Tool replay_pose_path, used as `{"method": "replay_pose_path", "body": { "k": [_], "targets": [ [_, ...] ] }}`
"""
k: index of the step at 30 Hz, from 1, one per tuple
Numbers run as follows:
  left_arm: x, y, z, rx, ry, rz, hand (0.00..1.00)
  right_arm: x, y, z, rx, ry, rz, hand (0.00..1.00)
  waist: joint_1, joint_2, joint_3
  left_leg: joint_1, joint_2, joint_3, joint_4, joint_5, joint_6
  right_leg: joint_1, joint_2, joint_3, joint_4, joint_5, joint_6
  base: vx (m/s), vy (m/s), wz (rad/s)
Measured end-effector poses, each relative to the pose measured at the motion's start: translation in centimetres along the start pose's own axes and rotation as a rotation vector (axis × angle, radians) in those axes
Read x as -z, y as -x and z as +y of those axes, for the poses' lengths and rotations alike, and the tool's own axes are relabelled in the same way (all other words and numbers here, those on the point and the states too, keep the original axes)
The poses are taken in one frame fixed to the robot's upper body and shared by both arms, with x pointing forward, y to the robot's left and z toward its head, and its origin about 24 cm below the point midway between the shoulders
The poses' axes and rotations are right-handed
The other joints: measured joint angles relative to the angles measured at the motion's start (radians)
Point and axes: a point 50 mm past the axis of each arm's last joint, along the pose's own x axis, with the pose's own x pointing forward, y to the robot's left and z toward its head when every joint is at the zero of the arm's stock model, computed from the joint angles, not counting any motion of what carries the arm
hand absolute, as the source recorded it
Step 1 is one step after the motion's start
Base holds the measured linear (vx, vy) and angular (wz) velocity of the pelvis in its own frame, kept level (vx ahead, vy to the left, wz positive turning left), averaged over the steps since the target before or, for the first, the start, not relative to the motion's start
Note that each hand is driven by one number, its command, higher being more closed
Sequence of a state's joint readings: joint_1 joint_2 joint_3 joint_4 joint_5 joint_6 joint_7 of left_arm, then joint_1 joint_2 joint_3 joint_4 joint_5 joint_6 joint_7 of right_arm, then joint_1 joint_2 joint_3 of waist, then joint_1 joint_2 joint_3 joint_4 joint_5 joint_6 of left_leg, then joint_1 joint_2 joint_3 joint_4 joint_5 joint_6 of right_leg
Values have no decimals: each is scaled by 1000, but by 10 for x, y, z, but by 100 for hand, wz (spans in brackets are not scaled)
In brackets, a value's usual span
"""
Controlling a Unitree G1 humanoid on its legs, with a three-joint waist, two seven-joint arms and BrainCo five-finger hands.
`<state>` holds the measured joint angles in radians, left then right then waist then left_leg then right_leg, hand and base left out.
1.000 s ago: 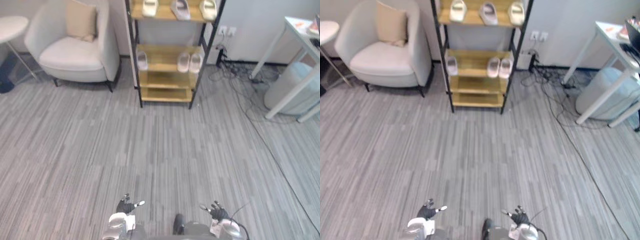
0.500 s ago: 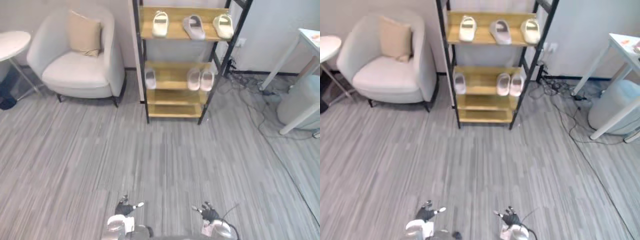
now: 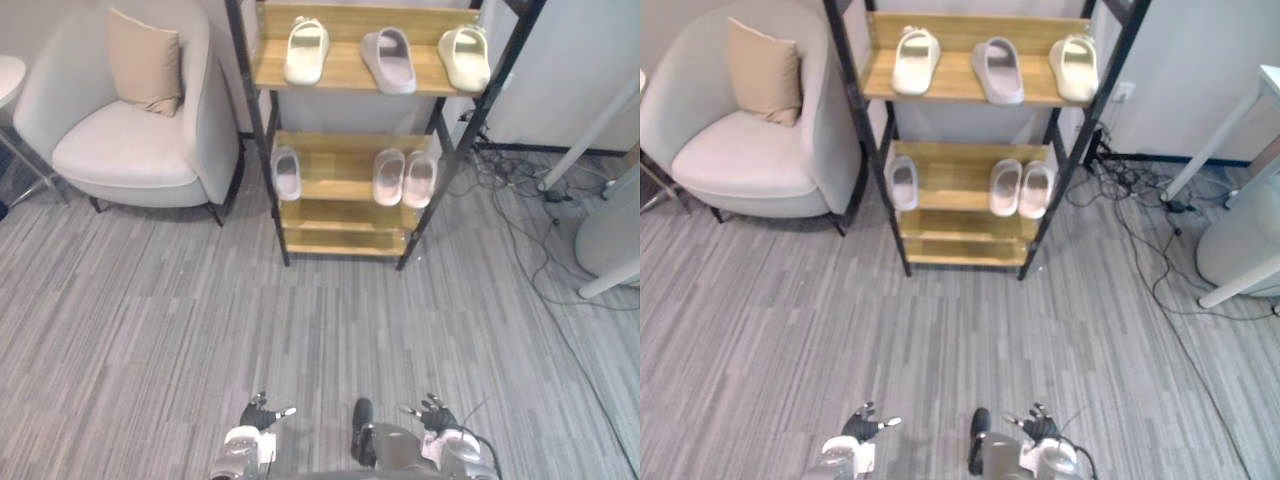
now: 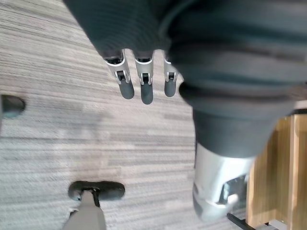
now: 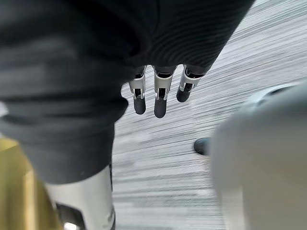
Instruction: Organize the slippers on the shoe rack
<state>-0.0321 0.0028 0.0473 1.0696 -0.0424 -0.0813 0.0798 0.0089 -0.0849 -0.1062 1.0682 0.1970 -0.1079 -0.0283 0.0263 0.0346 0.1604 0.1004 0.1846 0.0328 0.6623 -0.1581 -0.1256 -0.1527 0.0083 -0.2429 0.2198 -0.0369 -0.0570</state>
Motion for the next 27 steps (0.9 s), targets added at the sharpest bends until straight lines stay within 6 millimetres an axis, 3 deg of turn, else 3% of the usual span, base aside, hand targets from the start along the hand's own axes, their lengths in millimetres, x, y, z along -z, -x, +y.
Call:
{"method": "replay_pose_path", "body": {
  "k": [1, 2, 3, 4, 5, 7, 8, 9, 10, 13, 15, 16, 18, 19, 20, 21, 22, 23, 25, 27],
  "targets": [
    [-2, 0, 0, -5, 18, -13, 0, 2, 1, 0, -1, 8, 1, 0, 9, -5, 5, -55, 15, 0, 132, 96, -12, 40, 3, 8, -18, -10, -6, 393, -85, 7],
    [-4, 1, 3, -13, 18, -27, 0, 0, 1, 0, -5, 20, -9, 0, 28, -3, 16, -131, 41, 14, 289, 68, -7, 97, 12, 13, -48, -35, -25, 254, -12, -2],
    [-9, 0, 2, -8, 16, -44, 0, -2, 1, 3, -12, 21, -18, 0, 28, -1, 19, -206, 48, 42, 344, -17, 19, 139, 9, 16, -62, -51, -26, 372, -23, -1],
    [-11, 0, 1, -6, 17, -56, 0, -3, 0, 5, -17, 18, -19, 0, 29, -8, 23, -250, 47, 71, 332, -57, 37, 160, 6, 21, -76, -56, -24, 285, -1, -7],
    [-14, 0, 0, -2, 12, -69, 0, -5, 0, 7, -21, 12, -24, 0, 37, -10, 24, -302, 29, 113, 242, -99, 58, 189, -8, 28, -94, -64, -16, 359, 50, -21],
    [-18, 0, 0, -1, 14, -93, 0, -11, -2, 11, -27, 2, -38, 0, 41, -3, 29, -348, -30, 145, -38, -98, 76, 226, -28, 41, -117, -80, 8, 315, 113, -22],
    [-17, 0, -1, 0, 16, -95, 0, -11, -2, 11, -26, -2, -39, 0, 43, 0, 26, -345, -61, 144, -213, -60, 65, 235, -37, 53, -123, -92, 22, 334, 186, -33],
    [-17, 1, -2, 1, 21, -94, 0, -11, -2, 11, -24, -1, -36, 0, 62, 12, 23, -340, -89, 115, -395, 67, 61, 261, -37, 81, -136, -111, 40, 357, 215, -56],
    [-16, 1, -2, -1, 24, -92, 0, -8, -1, 13, -29, -2, -31, 0, 84, 11, 15, -327, -98, 114, -416, 122, 64, 273, -37, 109, -150, -119, 44, 447, 229, -56],
    [-20, 0, 7, -22, 17, -103, 0, -5, 0, 27, -62, -10, -21, 0, 88, -40, -4, -334, -142, 154, -352, 71, 154, 298, -84, 161, -176, -113, 80, 467, 159, -14],
    [-19, 0, 11, -39, 42, -101, 0, -6, 0, 33, -82, 6, -27, 0, 98, -49, -9, -330, -143, 189, -291, 57, 162, 303, -106, 208, -142, -86, 94, 459, 195, -38],
    [-14, 1, 14, -48, 48, -86, 0, -4, 1, 36, -95, 23, -24, 0, 118, -52, -29, -279, -150, 218, -319, 46, 179, 274, -111, 253, -48, -90, 108, 383, 166, -81],
    [-2, 4, 12, -41, 41, -56, 0, 1, 2, 36, -99, 19, -15, 0, 122, -32, -58, -189, -155, 218, -418, -49, 177, 153, -109, 265, 242, -143, 201, 306, 115, -59],
    [-6, 3, 16, -40, 7, -63, 0, 5, 4, 39, -111, 13, 0, 0, 115, -62, -46, -140, -191, 222, -421, -71, 182, 52, -144, 298, 504, -121, 283, 244, 70, 0],
    [-7, 2, 16, -36, -13, -61, 0, 8, 6, 40, -117, 12, 3, 0, 109, -73, -43, -103, -207, 214, -421, -83, 182, -16, -165, 301, 669, -77, 294, 406, 53, 28],
    [-5, 2, 17, -35, -25, -47, 0, 5, 6, 39, -118, 14, -19, 0, 86, -68, -39, -53, -212, 196, -423, -100, 182, -62, -188, 254, 793, -73, 262, 278, 19, 34],
    [-3, 3, 17, -34, -27, -40, 0, 5, 6, 38, -116, 14, -20, 0, 79, -68, -39, -37, -212, 187, -425, -105, 181, -67, -196, 233, 811, -77, 248, 416, 6, 62],
    [-1, 2, 14, -26, -34, -27, 0, 3, 5, 37, -113, 29, -25, 0, 63, -69, -37, 32, -205, 157, -463, -106, 180, -79, -220, 141, 812, -130, 183, 356, -26, 64],
    [0, 2, 11, -21, -30, -22, 0, 3, 5, 36, -113, 43, -24, 0, 61, -66, -36, 79, -184, 129, -490, -105, 179, -99, -216, 67, 703, -180, 153, 387, -64, 62],
    [1, 3, 10, -18, -28, -18, 0, 0, 4, 38, -117, 45, -34, 0, 46, -65, -37, 90, -159, 83, -489, -106, 175, -109, -174, 63, 421, -164, 132, 362, -164, 67]
  ]
}}
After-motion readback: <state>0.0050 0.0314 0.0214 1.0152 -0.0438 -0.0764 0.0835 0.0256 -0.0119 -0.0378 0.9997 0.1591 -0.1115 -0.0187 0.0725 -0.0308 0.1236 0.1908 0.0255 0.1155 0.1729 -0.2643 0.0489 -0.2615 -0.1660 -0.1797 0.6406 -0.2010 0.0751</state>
